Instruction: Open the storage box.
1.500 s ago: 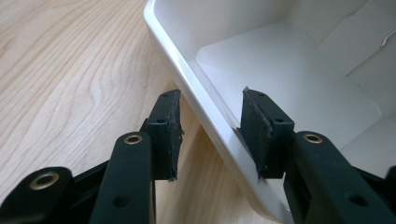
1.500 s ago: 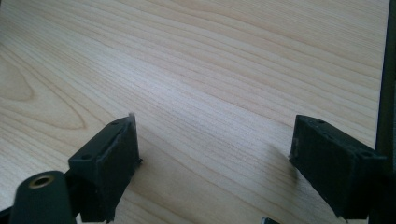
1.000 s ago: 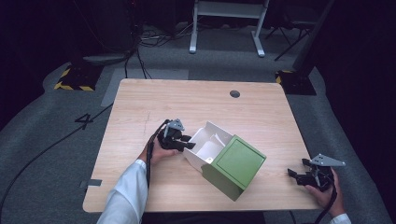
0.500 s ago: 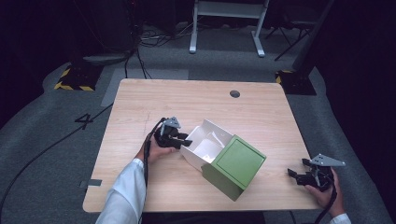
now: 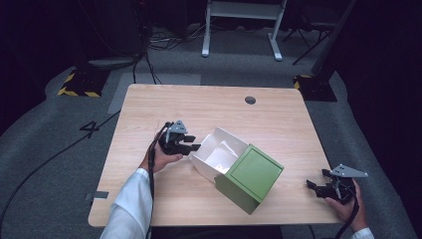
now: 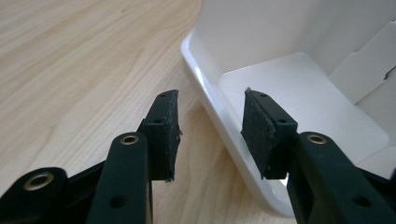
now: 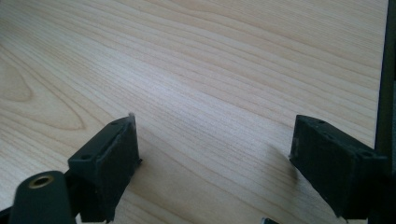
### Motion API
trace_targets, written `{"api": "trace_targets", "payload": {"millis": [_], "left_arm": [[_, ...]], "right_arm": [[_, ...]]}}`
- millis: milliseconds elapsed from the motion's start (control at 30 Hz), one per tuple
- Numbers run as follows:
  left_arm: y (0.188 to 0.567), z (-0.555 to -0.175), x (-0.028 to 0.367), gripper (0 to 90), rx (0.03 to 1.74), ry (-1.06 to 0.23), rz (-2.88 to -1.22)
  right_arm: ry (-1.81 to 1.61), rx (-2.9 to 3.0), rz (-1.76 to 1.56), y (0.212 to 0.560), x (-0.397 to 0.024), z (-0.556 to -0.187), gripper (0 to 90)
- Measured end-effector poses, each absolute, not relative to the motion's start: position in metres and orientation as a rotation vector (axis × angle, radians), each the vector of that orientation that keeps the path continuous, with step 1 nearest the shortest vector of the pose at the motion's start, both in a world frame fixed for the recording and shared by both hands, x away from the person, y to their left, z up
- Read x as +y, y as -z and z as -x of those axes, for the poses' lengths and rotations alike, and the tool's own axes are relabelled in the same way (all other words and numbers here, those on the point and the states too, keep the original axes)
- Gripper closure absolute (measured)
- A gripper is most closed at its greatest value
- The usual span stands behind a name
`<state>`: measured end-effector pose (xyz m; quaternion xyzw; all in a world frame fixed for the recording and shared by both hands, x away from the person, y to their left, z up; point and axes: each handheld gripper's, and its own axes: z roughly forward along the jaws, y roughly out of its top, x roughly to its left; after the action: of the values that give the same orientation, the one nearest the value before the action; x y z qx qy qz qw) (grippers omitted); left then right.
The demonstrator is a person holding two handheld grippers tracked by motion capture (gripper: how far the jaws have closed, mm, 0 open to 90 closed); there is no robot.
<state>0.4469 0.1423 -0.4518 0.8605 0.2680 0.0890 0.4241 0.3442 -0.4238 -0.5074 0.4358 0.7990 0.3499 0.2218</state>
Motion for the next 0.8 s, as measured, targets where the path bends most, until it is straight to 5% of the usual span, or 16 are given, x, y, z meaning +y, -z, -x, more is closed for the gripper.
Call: {"api": "trace_targets", "payload": {"millis": [233,800], "left_arm": [[0.439,-0.44,0.154,52.3,0.685,-0.327,-2.159],[0.426,-0.416,0.184,24.5,0.825,-0.523,-2.15]], "right_arm": [[-0.966,2.208,-1.204,0.507,-0.424,-0.344,15.3],[-0.973,2.214,-1.216,0.508,-0.425,-0.346,15.3]]}}
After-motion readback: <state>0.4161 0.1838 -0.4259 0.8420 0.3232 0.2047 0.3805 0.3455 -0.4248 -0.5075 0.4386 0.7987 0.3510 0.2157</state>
